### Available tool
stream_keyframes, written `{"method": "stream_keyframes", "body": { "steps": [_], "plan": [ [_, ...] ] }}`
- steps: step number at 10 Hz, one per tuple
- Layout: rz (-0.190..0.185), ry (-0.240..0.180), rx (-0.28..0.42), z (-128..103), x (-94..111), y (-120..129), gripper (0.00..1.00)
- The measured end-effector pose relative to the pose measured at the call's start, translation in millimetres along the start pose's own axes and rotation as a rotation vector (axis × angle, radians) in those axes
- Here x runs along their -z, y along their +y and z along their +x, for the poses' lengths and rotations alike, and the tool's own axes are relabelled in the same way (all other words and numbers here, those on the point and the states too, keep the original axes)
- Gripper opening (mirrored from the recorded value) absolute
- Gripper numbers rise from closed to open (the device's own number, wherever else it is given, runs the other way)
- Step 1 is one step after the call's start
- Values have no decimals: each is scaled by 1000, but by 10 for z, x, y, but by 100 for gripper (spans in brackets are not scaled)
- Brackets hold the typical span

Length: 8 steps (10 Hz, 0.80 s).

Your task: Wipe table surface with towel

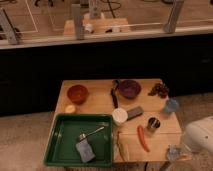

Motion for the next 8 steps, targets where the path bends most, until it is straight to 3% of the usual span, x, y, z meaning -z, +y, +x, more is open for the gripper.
{"method": "stream_keyframes", "body": {
  "steps": [2, 4, 8],
  "plan": [
    [2, -18, -3, -142, -73, -237, 4],
    [28, -46, 4, -398, -30, -442, 4],
    [69, -95, 46, -754, 174, -548, 4]
  ]
}}
